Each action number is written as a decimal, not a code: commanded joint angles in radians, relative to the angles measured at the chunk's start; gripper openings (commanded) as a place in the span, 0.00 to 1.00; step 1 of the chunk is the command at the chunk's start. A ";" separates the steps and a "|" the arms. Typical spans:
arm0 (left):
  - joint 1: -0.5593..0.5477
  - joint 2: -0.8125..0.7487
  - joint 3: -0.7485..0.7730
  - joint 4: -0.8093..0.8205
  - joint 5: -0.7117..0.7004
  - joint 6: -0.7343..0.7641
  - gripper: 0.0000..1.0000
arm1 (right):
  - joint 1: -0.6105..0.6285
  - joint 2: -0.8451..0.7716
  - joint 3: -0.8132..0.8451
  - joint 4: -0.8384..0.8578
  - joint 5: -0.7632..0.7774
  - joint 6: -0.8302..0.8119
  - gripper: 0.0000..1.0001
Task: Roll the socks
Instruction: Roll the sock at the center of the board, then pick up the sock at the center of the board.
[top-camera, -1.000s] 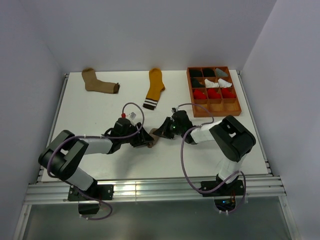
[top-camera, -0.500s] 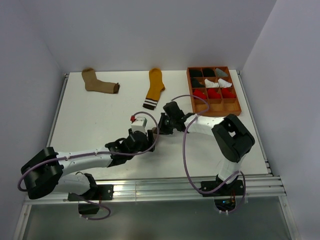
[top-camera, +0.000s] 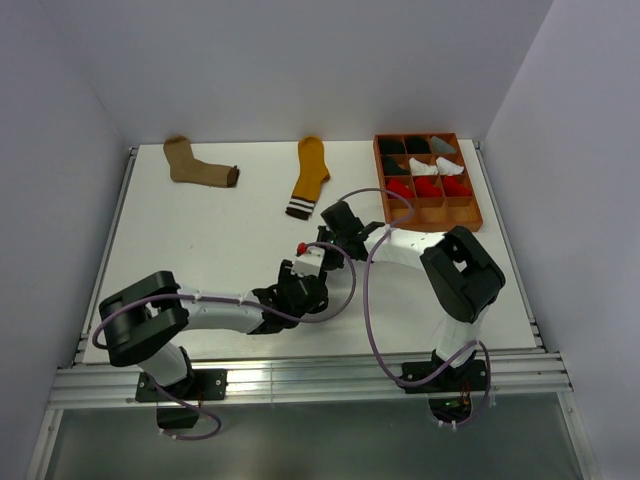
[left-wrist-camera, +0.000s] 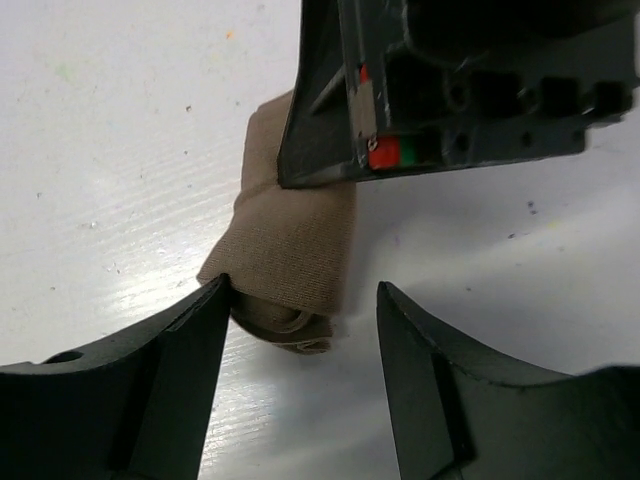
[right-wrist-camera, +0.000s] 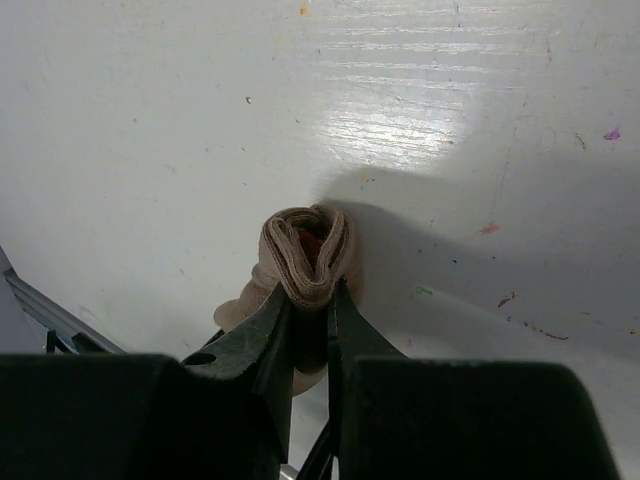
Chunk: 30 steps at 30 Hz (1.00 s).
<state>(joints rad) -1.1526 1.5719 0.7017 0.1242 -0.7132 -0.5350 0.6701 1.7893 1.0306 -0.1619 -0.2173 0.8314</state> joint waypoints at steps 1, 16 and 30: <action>-0.001 0.039 0.012 0.014 -0.046 -0.022 0.64 | 0.013 0.021 0.013 -0.048 -0.005 -0.017 0.02; 0.070 0.080 -0.051 0.009 0.109 -0.103 0.27 | 0.010 -0.024 -0.066 0.081 -0.082 0.041 0.35; 0.110 0.057 -0.065 0.015 0.205 -0.154 0.22 | 0.040 -0.065 -0.196 0.315 -0.063 0.186 0.70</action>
<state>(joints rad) -1.0538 1.6096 0.6491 0.1978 -0.5804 -0.6590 0.6788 1.7264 0.8371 0.1051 -0.2665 0.9886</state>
